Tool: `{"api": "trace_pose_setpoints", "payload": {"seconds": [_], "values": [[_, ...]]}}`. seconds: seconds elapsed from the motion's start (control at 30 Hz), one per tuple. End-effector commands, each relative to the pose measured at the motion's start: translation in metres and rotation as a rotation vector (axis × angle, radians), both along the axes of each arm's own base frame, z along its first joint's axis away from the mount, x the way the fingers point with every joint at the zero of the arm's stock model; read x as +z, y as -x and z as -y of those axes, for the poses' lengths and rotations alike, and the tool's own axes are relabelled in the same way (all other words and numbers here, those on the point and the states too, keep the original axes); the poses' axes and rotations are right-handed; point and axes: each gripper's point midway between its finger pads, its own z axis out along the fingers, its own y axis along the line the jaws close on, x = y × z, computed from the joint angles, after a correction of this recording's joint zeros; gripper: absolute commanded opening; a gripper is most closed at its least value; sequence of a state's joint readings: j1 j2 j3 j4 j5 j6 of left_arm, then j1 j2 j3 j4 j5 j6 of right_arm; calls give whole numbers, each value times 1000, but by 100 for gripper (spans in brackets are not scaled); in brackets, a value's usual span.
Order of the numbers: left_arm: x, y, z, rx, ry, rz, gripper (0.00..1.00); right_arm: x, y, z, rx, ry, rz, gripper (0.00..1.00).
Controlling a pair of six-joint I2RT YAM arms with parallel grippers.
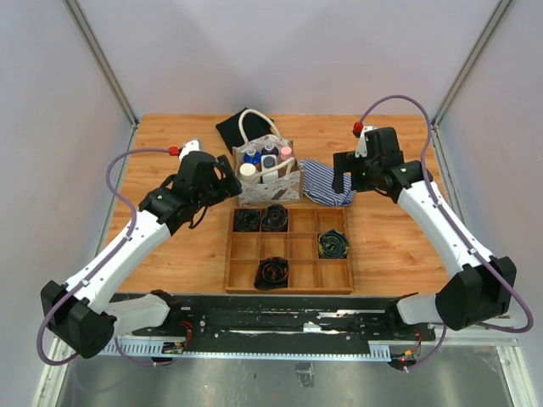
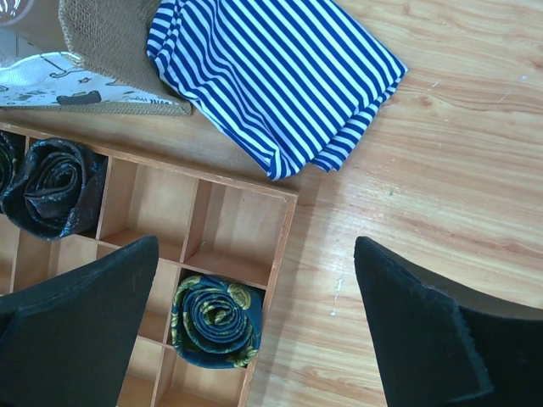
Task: Take the personal care products out of the canvas bag
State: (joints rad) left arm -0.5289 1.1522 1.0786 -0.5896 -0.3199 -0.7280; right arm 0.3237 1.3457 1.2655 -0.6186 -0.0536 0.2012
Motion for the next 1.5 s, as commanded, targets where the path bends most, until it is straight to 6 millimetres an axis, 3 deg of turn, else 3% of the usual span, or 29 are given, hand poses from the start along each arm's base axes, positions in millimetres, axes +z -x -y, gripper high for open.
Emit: {"api": "trace_pose_setpoints", "payload": {"seconds": [0.0, 0.17, 0.23, 0.33, 0.5, 0.6, 0.73, 0.8, 0.97, 1.1, 1.27, 1.37, 1.47], "values": [[4, 7, -3, -29, -40, -3, 100, -9, 2, -3, 4, -32, -45, 98], [-10, 14, 11, -87, -39, -41, 99, -38, 1, -4, -10, -16, -121, 98], [-14, 17, 19, -107, -33, -44, 99, -49, -11, -9, -5, -19, -135, 99], [-16, 19, 33, -124, 9, -40, 99, -64, -42, -40, 94, -96, -156, 99], [-13, 20, 41, -124, 22, -44, 99, -122, -80, -49, 49, -21, -374, 99], [-9, 21, 37, -113, 17, -32, 99, -145, -96, -50, 38, 15, -390, 98], [-4, 22, 36, -114, 14, -28, 99, -176, -101, -38, 4, 70, -477, 99], [-2, 23, 35, -115, 11, -28, 99, -187, -95, -17, -58, 106, -544, 98], [7, 31, 38, -147, 46, -21, 99, -213, -84, 91, -338, 146, -659, 99], [16, 37, 42, -173, 110, 17, 99, -211, -62, 160, -569, 165, -715, 99], [4, 42, 29, -145, 28, -38, 99, -208, -7, 189, -684, 174, -756, 98], [1, 47, 29, -163, 30, -52, 99, -216, 37, 204, -764, 193, -801, 98], [3, 53, 31, -182, 67, -36, 99, -209, 75, 218, -858, 219, -793, 99]]}}
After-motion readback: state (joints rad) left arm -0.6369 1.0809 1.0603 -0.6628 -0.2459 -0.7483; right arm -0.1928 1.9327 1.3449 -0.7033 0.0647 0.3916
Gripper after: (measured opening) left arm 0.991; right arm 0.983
